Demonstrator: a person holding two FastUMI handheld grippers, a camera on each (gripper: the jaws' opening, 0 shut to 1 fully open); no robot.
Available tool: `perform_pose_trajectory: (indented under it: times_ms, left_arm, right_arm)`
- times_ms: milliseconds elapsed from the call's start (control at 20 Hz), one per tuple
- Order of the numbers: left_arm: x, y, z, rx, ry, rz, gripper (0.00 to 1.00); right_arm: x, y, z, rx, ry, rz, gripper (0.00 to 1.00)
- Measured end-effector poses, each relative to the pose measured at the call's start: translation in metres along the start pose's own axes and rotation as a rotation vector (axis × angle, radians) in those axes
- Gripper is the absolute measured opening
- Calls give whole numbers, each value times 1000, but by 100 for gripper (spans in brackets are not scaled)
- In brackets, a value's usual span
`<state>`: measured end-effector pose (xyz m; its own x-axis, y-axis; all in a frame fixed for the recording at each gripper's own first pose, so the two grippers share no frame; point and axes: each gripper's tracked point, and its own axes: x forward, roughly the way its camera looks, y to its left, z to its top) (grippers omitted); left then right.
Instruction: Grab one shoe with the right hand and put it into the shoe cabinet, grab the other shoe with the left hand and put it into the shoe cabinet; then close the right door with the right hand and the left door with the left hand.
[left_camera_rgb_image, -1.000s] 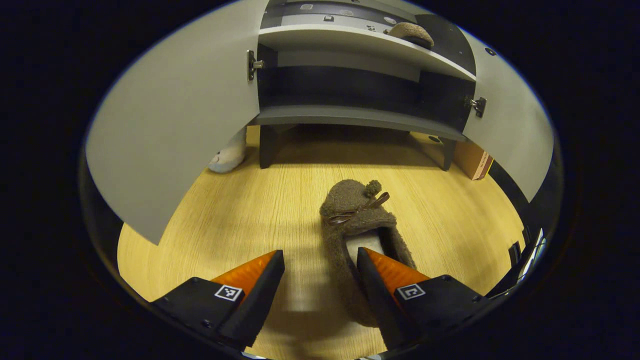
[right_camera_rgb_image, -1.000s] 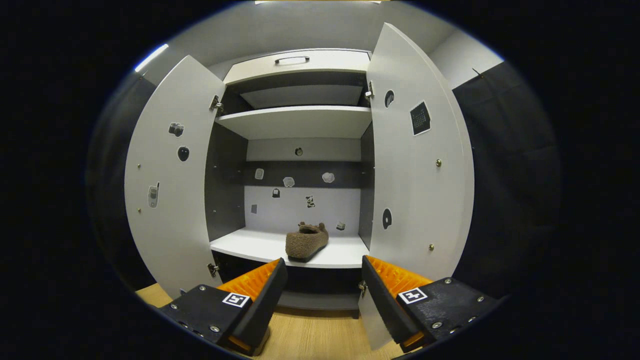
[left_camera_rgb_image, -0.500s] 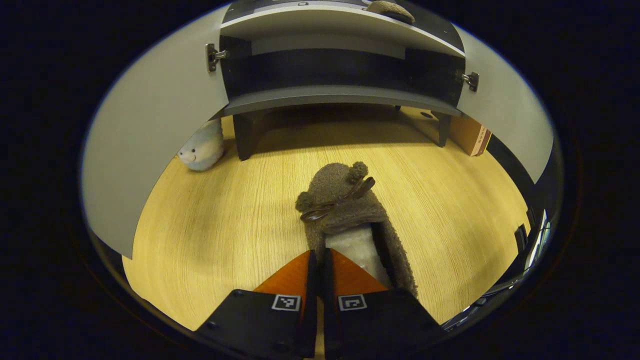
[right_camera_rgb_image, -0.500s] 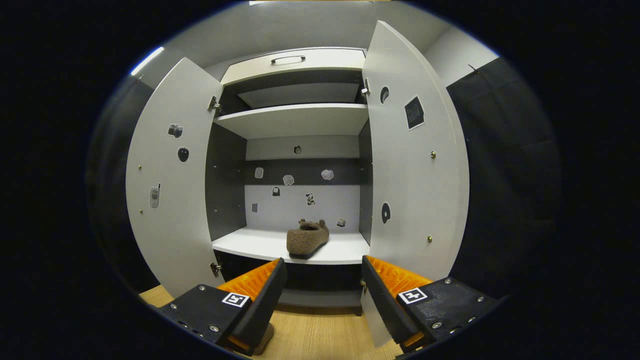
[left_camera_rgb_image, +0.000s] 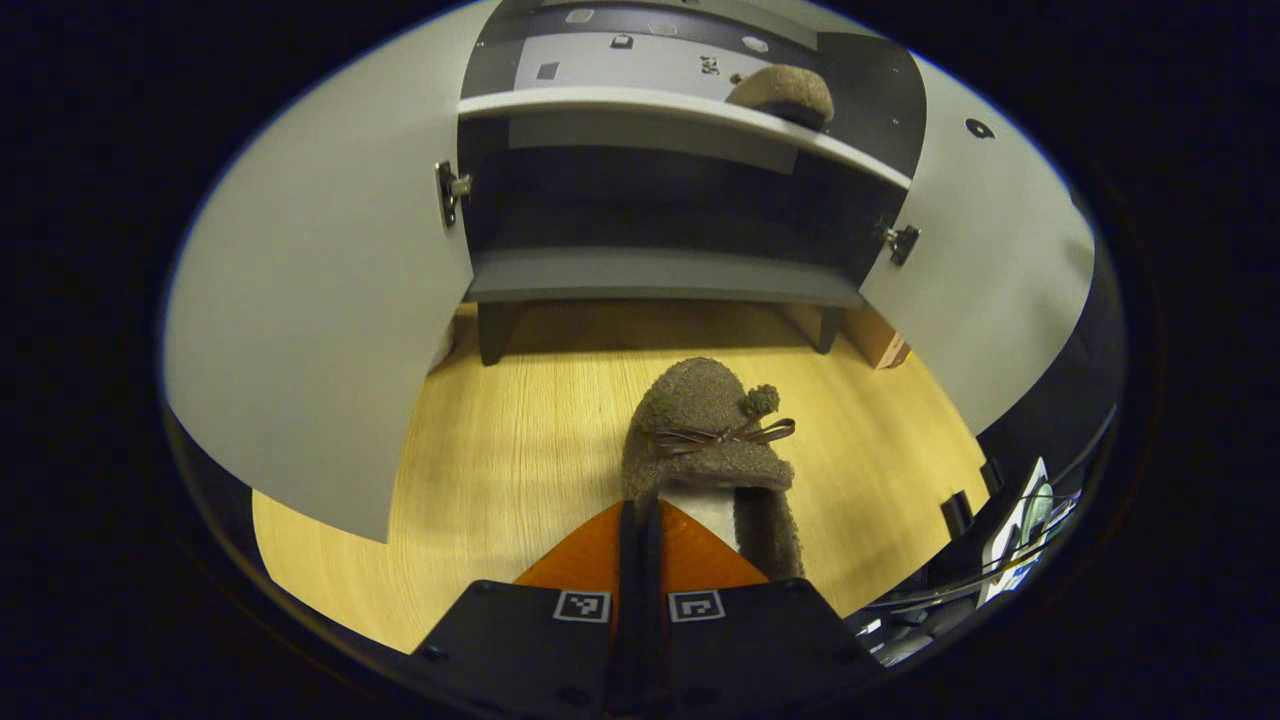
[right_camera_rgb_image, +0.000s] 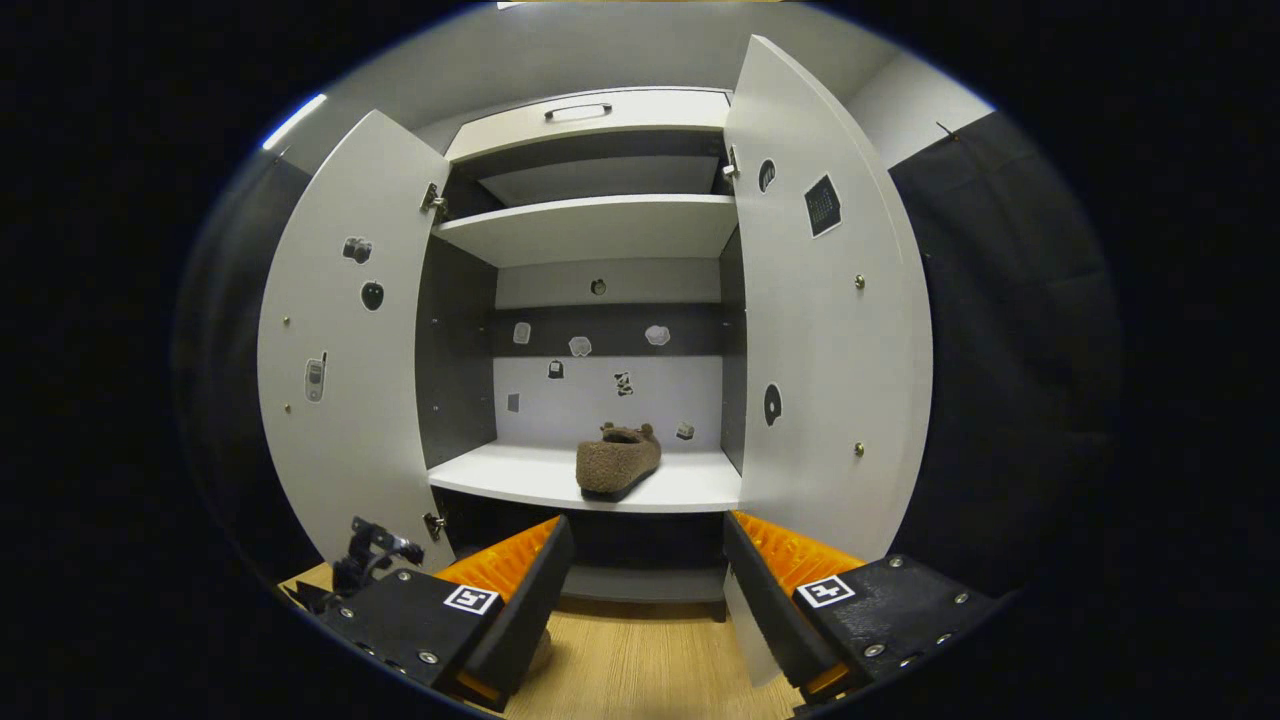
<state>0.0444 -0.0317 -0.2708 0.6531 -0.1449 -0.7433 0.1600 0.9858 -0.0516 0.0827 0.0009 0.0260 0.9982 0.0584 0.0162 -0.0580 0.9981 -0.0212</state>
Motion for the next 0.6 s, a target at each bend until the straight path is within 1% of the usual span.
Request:
perform_pose_trajectory:
  times_ms: [150,350,600]
  left_arm:
    - [-25,2,51,-10,-80,1,7]
    - [-52,-1,131,-18,-216,-6,7]
    - [-67,4,228,4,-350,28,7]
  right_arm:
    - [-3,3,-12,15,19,10,93]
    - [-7,3,-28,40,55,14,93]
    - [-12,-3,-40,51,82,7,93]
